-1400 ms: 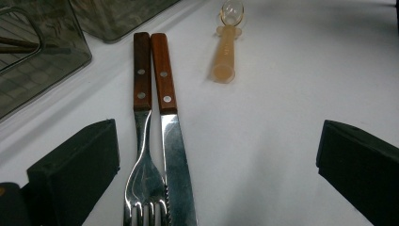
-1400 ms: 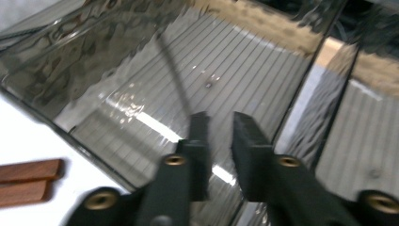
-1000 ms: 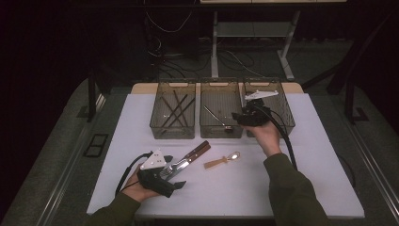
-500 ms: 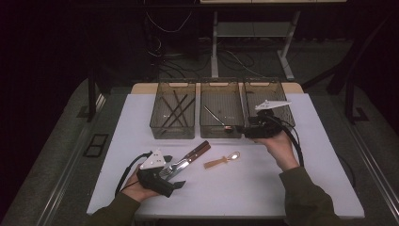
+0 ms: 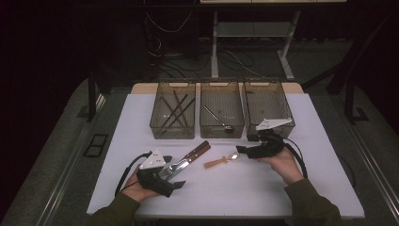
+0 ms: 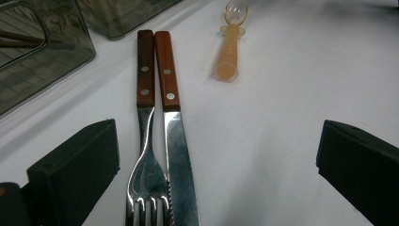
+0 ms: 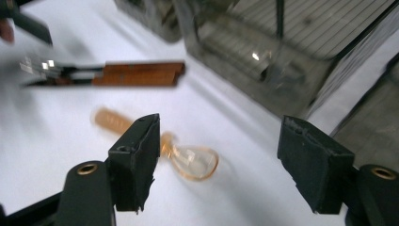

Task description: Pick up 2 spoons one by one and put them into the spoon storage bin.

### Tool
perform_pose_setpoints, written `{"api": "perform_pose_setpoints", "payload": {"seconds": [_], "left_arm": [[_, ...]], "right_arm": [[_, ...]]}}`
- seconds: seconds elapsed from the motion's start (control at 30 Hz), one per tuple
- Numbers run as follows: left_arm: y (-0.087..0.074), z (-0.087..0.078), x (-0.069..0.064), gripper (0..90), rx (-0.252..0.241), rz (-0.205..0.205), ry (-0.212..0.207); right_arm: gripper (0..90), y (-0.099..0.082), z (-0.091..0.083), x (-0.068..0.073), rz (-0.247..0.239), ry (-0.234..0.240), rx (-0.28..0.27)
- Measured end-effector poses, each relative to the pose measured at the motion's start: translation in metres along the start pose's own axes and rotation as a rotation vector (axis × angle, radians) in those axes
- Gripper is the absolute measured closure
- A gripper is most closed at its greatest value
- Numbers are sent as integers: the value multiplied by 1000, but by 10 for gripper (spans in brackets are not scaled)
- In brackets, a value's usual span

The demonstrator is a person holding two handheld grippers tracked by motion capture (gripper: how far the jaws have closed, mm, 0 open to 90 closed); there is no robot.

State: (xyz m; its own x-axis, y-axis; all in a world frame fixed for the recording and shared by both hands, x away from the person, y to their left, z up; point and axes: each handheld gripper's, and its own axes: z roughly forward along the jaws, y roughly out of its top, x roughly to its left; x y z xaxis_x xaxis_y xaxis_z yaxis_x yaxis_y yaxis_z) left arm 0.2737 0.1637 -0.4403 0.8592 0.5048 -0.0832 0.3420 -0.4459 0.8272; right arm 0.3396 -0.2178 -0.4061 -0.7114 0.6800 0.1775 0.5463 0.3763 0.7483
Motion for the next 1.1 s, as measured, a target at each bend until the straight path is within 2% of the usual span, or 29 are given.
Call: {"api": "perform_pose_setpoints", "payload": {"seconds": [0.1, 0.2, 0.47, 0.63, 0.93, 1.1], "left_arm": [[0, 0, 1, 0, 4, 6, -5], [0, 0, 1, 0, 5, 8, -8], [0, 1, 1, 0, 10, 12, -10], [0, 1, 1, 0, 11, 13, -11], [0, 1, 0, 0, 12, 13, -13], [0, 1, 0, 0, 12, 12, -13]], "right_arm": [[309, -8, 3, 4, -14, 15, 17], [325, -11, 8, 5, -1, 25, 17], [382, -14, 28, -2, 20, 46, 56], [428, -17, 38, -4, 24, 77, 74], [564, -19, 46, -3, -4, 111, 105], [602, -20, 45, -2, -46, 113, 119]]}}
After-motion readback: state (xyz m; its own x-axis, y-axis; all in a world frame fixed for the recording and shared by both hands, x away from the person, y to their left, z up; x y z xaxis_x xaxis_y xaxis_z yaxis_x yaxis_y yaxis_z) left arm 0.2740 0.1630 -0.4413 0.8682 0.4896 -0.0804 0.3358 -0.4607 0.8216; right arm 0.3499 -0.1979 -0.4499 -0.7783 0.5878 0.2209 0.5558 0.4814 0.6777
